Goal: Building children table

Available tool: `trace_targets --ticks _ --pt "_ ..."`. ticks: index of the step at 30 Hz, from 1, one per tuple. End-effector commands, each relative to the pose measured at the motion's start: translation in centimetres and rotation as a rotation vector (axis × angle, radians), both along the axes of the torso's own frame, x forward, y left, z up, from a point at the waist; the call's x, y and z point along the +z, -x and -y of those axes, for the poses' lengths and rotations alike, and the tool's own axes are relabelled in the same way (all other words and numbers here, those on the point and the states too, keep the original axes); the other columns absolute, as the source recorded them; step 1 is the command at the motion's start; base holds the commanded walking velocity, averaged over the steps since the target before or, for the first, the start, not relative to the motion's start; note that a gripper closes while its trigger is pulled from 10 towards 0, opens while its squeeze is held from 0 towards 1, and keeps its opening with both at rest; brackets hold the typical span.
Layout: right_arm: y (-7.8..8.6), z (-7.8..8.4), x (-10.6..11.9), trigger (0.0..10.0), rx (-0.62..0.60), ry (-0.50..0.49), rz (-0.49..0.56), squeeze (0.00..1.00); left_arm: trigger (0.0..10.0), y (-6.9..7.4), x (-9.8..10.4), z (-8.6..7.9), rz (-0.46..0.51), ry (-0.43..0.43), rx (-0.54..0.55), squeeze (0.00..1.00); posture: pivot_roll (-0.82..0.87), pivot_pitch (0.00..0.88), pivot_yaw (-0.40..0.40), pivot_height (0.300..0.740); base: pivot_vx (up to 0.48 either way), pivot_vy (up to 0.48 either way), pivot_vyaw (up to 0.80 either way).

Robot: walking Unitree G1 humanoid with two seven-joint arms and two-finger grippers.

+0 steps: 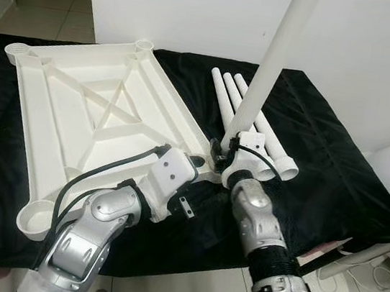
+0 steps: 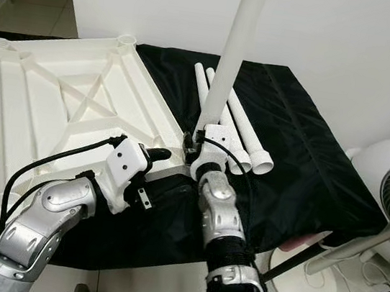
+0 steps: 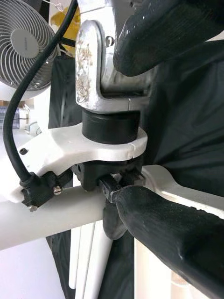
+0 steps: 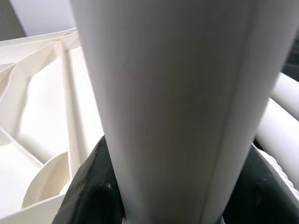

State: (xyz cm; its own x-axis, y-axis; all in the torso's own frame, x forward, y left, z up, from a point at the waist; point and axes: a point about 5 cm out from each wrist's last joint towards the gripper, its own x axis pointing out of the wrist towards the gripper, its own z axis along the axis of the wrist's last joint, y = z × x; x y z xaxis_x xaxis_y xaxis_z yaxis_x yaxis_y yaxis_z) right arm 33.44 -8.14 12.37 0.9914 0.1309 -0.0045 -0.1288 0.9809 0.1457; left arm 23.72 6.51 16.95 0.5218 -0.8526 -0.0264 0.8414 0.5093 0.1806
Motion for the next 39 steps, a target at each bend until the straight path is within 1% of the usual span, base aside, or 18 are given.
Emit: trace_targets --ticks 1,6,11,12,13,17,22,24,25,26,27,30,32,34,35,37,38,39 --pt "0.5 0.0 -1.0 10.0 -0.018 -0.054 -0.062 0.0 10.0 -0.3 -0.1 -0.3 0.006 -0.003 0.096 0.0 -0.01 0.008 -0.045 0.74 0.0 0.0 0.0" --pt "0.7 0.4 -0.8 10.0 -0.026 -0.047 -0.05 0.0 10.0 -0.3 -0.1 -0.3 0.008 -0.007 0.095 0.0 -0.01 0.006 -0.043 0.74 0.0 0.0 0.0" --pt "0.7 0.8 -0.4 10.0 -0.034 -0.017 -0.033 0.0 10.0 -0.5 0.0 -0.4 0.014 -0.012 0.096 0.0 -0.01 0.006 -0.043 0.74 0.0 0.0 0.0" --pt "0.7 1.1 -0.3 10.0 -0.038 -0.012 -0.024 0.14 10.0 -0.5 0.0 -0.4 0.015 -0.014 0.096 0.0 -0.02 0.001 -0.044 0.74 0.0 0.0 0.0" --pt "0.8 1.3 -0.3 10.0 -0.032 -0.011 -0.021 1.0 10.0 -0.5 0.0 -0.4 0.016 -0.014 0.097 0.0 -0.01 0.0 -0.046 0.74 0.0 0.0 0.0" --pt "0.9 1.4 -0.3 10.0 0.01 -0.023 -0.022 1.0 10.0 -0.5 -0.1 -0.4 0.017 -0.015 0.1 0.0 -0.01 0.0 -0.045 0.74 0.0 0.0 0.0" --pt "1.1 2.2 -0.1 10.0 0.078 0.005 0.0 1.0 10.0 -0.4 -0.1 -0.4 0.017 -0.018 0.099 0.0 -0.01 0.0 -0.045 0.74 0.0 0.0 0.0" --pt "1.1 2.2 -0.1 10.0 0.078 0.005 0.0 1.0 10.0 -0.4 -0.1 -0.4 0.017 -0.018 0.099 0.0 -0.01 0.0 -0.045 0.74 0.0 0.0 0.0" --pt "1.2 2.7 -0.1 10.0 0.118 0.026 0.005 0.08 10.0 -0.5 -0.1 -0.4 0.017 -0.021 0.098 0.0 -0.01 0.0 -0.045 0.74 0.0 0.0 0.0" --pt "1.2 2.7 -0.1 10.0 0.118 0.026 0.005 0.08 10.0 -0.5 -0.1 -0.4 0.017 -0.021 0.098 0.0 -0.01 0.0 -0.045 0.74 0.0 0.0 0.0" --pt "1.2 3.0 -0.2 10.0 0.136 0.037 0.006 0.0 10.0 -0.5 -0.1 -0.4 0.018 -0.023 0.098 0.0 -0.01 0.0 -0.045 0.74 0.0 0.0 0.0" --pt "1.2 3.2 -0.2 10.0 0.165 0.045 0.009 0.0 10.0 -0.5 -0.1 -0.5 0.019 -0.025 0.097 0.0 -0.02 0.0 -0.044 0.74 0.0 0.0 0.0" --pt "1.1 3.7 -0.2 10.0 0.24 0.11 0.032 0.0 10.0 -0.5 -0.1 -0.4 0.02 -0.026 0.093 0.0 -0.02 0.0 -0.041 0.74 0.0 0.0 0.0" --pt "0.9 4.0 -0.2 10.0 0.291 0.153 0.047 0.0 10.0 -0.6 -0.2 -0.4 0.02 -0.028 0.09 0.0 -0.02 0.0 -0.04 0.74 0.0 0.0 0.0" --pt "0.9 4.0 -0.2 10.0 0.291 0.153 0.047 0.0 10.0 -0.6 -0.2 -0.4 0.02 -0.028 0.09 0.0 -0.02 0.0 -0.04 0.74 0.0 0.0 0.0" --pt "0.7 3.9 0.1 10.0 0.357 0.192 0.073 0.0 10.0 -0.6 -0.2 -0.4 0.023 -0.031 0.09 0.0 -0.02 0.0 -0.039 0.74 0.0 0.0 0.0" --pt "0.7 3.9 0.1 10.0 0.357 0.192 0.073 0.0 10.0 -0.6 -0.2 -0.4 0.023 -0.031 0.09 0.0 -0.02 0.0 -0.039 0.74 0.0 0.0 0.0" --pt "0.5 3.9 0.2 10.0 0.391 0.204 0.08 0.0 10.0 -0.7 -0.2 -0.4 0.026 -0.038 0.089 0.0 -0.02 0.0 -0.039 0.74 0.0 0.0 0.0"
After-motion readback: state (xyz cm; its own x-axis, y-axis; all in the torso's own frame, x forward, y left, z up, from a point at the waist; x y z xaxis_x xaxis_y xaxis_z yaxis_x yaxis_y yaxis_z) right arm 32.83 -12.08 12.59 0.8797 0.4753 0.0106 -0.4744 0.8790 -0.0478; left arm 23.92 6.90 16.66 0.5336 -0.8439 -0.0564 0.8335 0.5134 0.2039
